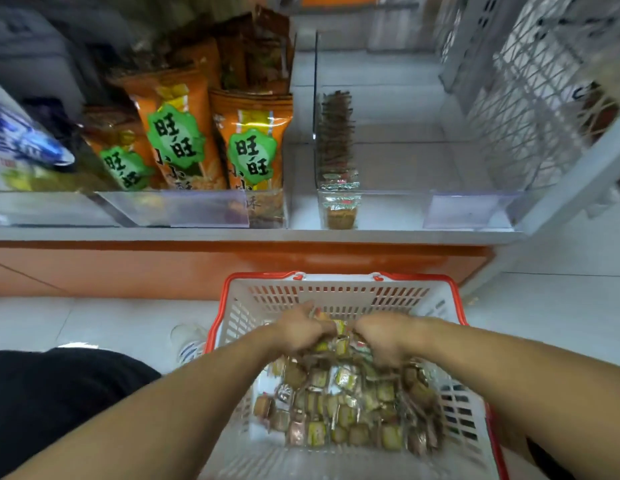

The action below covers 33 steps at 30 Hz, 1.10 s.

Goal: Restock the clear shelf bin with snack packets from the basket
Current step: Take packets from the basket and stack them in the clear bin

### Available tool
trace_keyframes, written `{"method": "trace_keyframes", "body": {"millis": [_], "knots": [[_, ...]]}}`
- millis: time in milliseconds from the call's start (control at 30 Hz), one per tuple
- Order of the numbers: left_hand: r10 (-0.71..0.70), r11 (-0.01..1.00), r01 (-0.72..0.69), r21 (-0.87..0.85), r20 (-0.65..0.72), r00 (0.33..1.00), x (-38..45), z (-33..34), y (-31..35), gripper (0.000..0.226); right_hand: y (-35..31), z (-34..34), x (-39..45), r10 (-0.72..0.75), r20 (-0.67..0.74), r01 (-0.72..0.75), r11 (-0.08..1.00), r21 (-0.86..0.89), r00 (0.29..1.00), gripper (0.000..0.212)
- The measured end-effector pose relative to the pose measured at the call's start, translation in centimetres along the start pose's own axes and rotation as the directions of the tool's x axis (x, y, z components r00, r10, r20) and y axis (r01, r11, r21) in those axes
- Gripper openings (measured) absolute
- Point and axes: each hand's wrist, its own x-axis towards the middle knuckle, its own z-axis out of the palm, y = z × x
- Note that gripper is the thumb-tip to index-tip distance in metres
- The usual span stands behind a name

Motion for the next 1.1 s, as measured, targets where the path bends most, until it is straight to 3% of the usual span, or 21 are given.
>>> {"method": "trace_keyframes", "body": {"millis": [100, 200, 267, 333, 400, 500, 567, 667, 800, 967, 1100], "knots": [[0.091, 0.996, -0.093, 0.012, 0.086, 0.992, -3.5, -3.8, 5.1, 0.044, -0.3, -6.9, -6.4, -0.061, -0.045, 0.063, 0.997, 0.033, 0.997, 0.027], [0.172, 0.984, -0.175, 0.018, 0.097, 0.98, -7.5, -6.9, 9.9, 0.042, 0.5, -11.9, -13.8, -0.124, -0.178, 0.188, 0.891, 0.412, 0.976, 0.038], [0.239, 0.968, -0.231, -0.094, 0.087, 0.967, -9.7, -8.3, 11.9, 0.036, 0.9, -13.6, -17.5, -0.141, -0.356, 0.343, 0.717, 0.607, 0.924, 0.038], [0.304, 0.917, -0.272, -0.292, 0.071, 0.95, -11.3, -8.8, 12.9, 0.016, 0.9, -13.9, -18.7, -0.094, -0.447, 0.444, 0.406, 0.799, 0.89, 0.039], [0.323, 0.825, -0.257, -0.503, 0.047, 0.945, -12.2, -8.2, 13.6, 0.008, 0.4, -13.5, -18.0, 0.028, -0.511, 0.5, 0.166, 0.85, 0.859, 0.037], [0.312, 0.746, -0.218, -0.629, 0.041, 0.949, -12.3, -6.7, 14.4, 0.021, -0.5, -13.2, -16.1, 0.219, -0.544, 0.56, -0.014, 0.828, 0.81, 0.034], [0.309, 0.689, -0.192, -0.699, 0.043, 0.95, -12.1, -6.3, 14.8, 0.026, -0.6, -13.4, -15.3, 0.258, -0.531, 0.56, -0.054, 0.826, 0.807, 0.034], [0.27, 0.623, -0.148, -0.768, 0.033, 0.962, -11.6, -6.6, 14.7, 0.04, -0.3, -13.6, -14.5, 0.279, -0.514, 0.53, 0.021, 0.848, 0.811, 0.034], [0.323, 0.76, -0.261, -0.595, -0.002, 0.946, -11.1, -6.4, 14.4, 0.037, -0.3, -13.8, -14.2, 0.224, -0.489, 0.477, 0.107, 0.872, 0.843, 0.037], [0.306, 0.717, -0.274, -0.64, -0.064, 0.95, -10.6, -6.2, 14.0, 0.035, 0.5, -14.0, -15.4, 0.031, -0.46, 0.454, 0.11, 0.884, 0.887, 0.059], [0.304, 0.665, -0.308, -0.681, -0.131, 0.944, -10.7, -6.3, 14.0, 0.051, 0.8, -14.1, -15.7, 0.12, -0.483, 0.489, -0.029, 0.872, 0.868, 0.058]]}}
